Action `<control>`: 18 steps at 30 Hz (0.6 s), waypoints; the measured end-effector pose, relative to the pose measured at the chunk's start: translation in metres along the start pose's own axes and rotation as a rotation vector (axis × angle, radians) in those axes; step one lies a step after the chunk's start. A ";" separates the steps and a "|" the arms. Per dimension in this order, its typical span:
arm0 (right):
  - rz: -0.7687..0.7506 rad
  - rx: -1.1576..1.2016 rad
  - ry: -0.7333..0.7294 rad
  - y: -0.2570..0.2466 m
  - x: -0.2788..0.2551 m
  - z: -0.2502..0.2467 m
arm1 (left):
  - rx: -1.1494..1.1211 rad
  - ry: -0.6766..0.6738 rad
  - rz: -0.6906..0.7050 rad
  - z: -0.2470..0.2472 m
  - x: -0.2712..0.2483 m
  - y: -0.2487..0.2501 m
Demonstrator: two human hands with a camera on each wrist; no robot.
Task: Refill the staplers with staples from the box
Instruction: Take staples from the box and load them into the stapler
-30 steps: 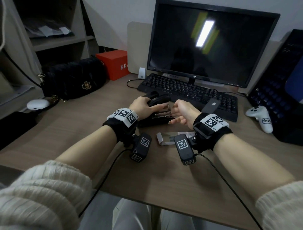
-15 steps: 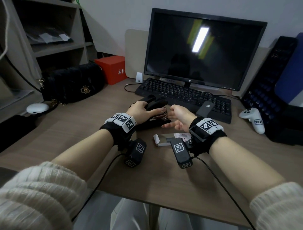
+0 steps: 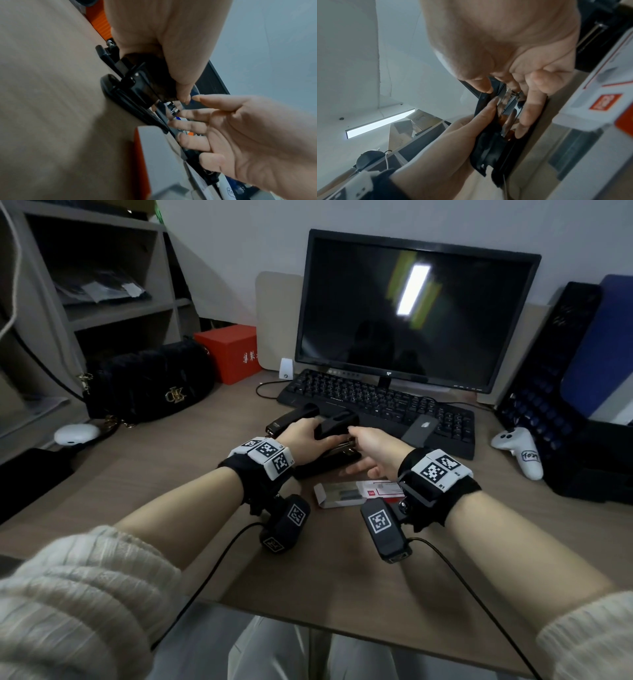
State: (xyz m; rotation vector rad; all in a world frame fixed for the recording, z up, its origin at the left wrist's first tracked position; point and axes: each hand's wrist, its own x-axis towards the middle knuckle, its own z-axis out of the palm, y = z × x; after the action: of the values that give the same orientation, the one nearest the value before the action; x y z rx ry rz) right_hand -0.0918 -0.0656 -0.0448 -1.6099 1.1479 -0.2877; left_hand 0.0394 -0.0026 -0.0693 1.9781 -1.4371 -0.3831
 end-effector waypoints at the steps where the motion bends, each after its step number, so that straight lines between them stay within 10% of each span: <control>1: 0.002 0.017 0.000 0.000 -0.001 -0.003 | -0.014 -0.012 0.026 0.003 0.003 0.001; 8: -0.009 0.123 0.014 0.003 -0.004 -0.020 | -0.133 -0.062 0.045 0.008 0.001 0.013; 18: -0.021 0.166 -0.020 0.009 0.007 -0.023 | -0.081 0.241 -0.030 -0.025 0.020 0.001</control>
State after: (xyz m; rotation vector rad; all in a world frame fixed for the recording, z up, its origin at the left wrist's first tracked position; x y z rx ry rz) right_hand -0.1090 -0.0853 -0.0460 -1.4766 1.0640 -0.3704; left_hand 0.0606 -0.0130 -0.0472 1.9098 -1.2237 -0.2045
